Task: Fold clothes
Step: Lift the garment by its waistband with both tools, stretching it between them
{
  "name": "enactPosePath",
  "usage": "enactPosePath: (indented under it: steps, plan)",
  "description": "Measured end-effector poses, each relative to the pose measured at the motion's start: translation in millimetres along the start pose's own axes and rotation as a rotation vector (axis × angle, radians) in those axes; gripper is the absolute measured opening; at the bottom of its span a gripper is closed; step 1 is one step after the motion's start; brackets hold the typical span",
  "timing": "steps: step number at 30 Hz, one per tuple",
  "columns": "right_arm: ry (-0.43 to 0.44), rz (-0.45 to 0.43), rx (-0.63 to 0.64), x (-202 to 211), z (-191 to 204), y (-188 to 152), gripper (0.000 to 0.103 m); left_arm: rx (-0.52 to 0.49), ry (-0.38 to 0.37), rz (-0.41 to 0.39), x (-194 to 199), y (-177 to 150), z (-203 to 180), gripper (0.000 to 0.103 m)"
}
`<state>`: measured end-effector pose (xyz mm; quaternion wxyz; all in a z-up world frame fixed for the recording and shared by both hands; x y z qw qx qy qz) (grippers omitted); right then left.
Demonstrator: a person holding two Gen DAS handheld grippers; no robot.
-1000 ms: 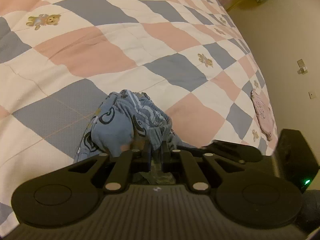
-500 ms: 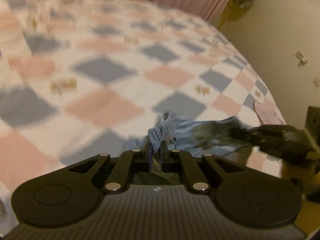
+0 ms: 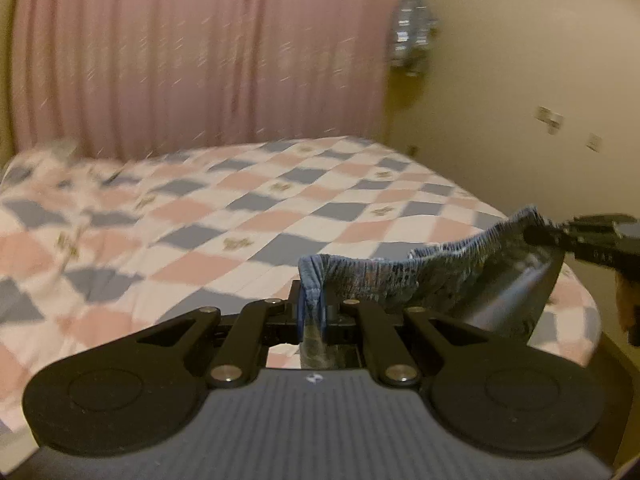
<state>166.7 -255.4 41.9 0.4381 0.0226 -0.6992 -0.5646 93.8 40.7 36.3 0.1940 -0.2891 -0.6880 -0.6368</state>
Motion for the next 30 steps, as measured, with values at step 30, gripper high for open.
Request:
enactPosePath:
  steps: [30]
  plan:
    - [-0.123,0.330,-0.139,-289.8,-190.6,-121.6,0.003,0.002,-0.117,0.347,-423.5,-9.0,-5.5,0.004]
Point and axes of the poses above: each gripper's, at about its wrist camera, not at the fingertips, and x roughly against the way its jaws point, z to its left, y to its top, the point moved 5 cm from there along -x, roughly the way its jaws point, and after that the axes turned 8 degrees about z, right-handed, at the moved point
